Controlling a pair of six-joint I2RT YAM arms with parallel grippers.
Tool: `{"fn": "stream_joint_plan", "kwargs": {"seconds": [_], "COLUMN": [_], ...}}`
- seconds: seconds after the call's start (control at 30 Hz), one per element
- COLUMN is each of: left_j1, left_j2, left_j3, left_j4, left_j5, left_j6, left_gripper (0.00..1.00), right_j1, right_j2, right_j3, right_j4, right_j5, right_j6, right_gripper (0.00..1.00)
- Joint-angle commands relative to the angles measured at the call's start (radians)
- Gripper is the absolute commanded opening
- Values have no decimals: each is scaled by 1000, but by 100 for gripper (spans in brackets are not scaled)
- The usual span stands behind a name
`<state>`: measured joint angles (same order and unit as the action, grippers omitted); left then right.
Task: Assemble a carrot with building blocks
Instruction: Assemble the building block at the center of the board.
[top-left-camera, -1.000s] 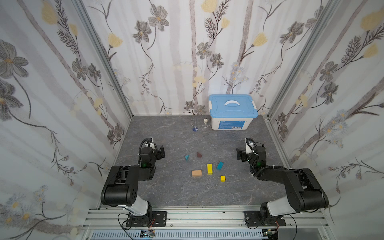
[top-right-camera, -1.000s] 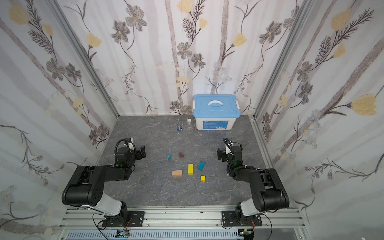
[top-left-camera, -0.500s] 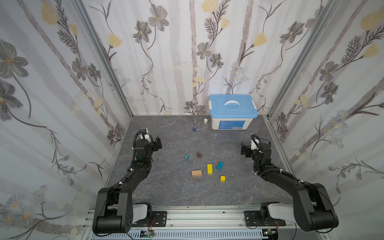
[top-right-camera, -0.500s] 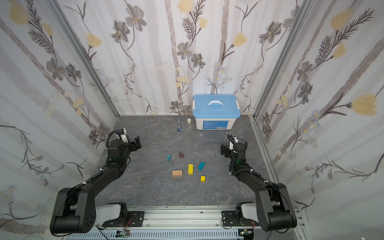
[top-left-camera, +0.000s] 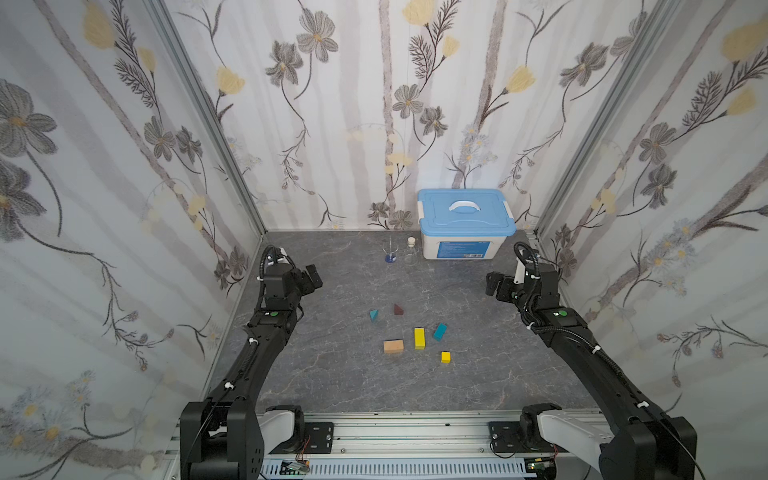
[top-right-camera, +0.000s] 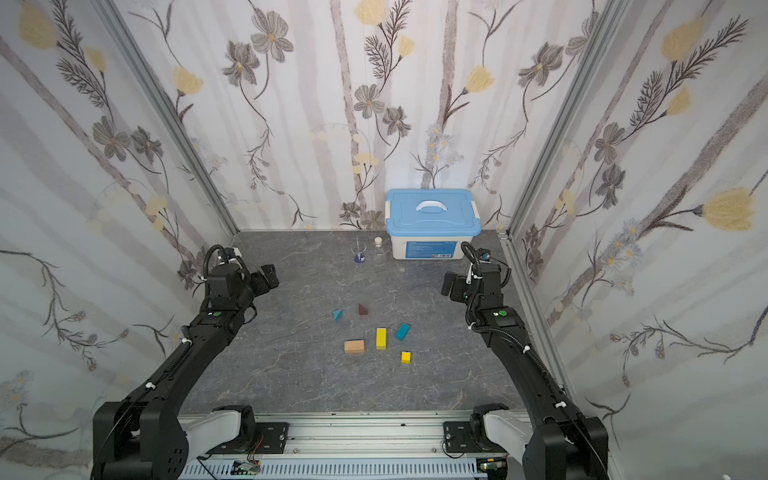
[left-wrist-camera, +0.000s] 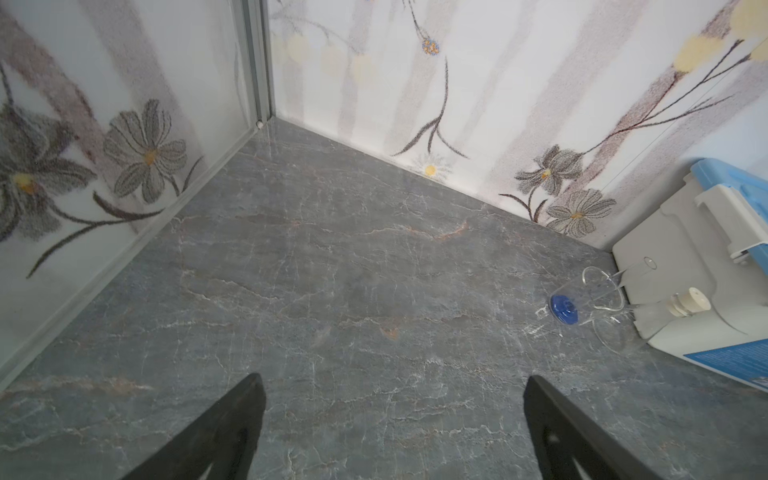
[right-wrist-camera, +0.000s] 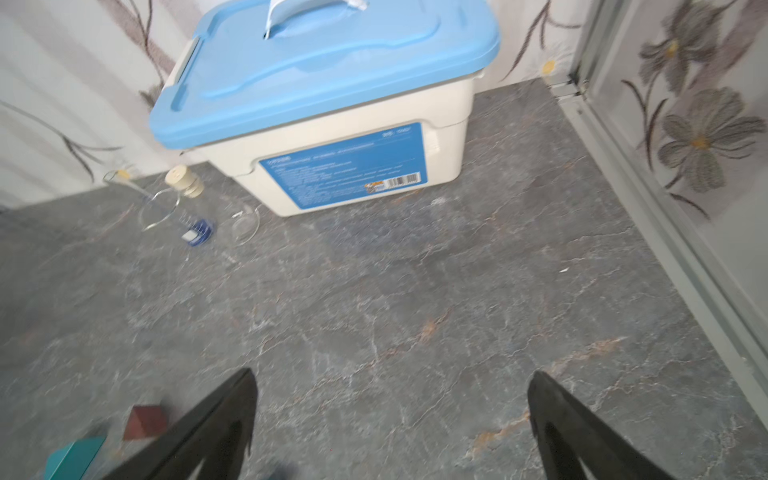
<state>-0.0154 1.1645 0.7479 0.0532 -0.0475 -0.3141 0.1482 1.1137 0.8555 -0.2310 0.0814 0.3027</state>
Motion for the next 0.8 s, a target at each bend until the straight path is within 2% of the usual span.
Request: {"fn": "stream_joint_plan", "kwargs": {"seconds": [0.0,0.2,0.4,0.5,0.57,0.77], "left_j1": [-7,-63,-164,-226,-239,-253], "left_j2": [-37,-123,-126,-126,-136,-144], "left_j3": [10,48,72,65,48,47], "left_j4": [-88,-221,-338,-379,-390,-425], "left_j5": [34,9,-3,-45,-41,-32], "left_j6": [-127,-132,-176,-178,-198,-226], "left_gripper": [100,100,96,94,89,85], "right_j1": [59,227,383,457,515,659], "right_j2": [20,89,270,349,396,505], "right_j3": [42,133,265,329,367,425], "right_j4": [-158,-254,-321,-350,-373,-409], "right_j5": [-47,-31,-32,-39,-38,-94], "right_j6": [-28,-60,-97,-121,-142,-232], "right_gripper": [100,100,95,92,91,90]}}
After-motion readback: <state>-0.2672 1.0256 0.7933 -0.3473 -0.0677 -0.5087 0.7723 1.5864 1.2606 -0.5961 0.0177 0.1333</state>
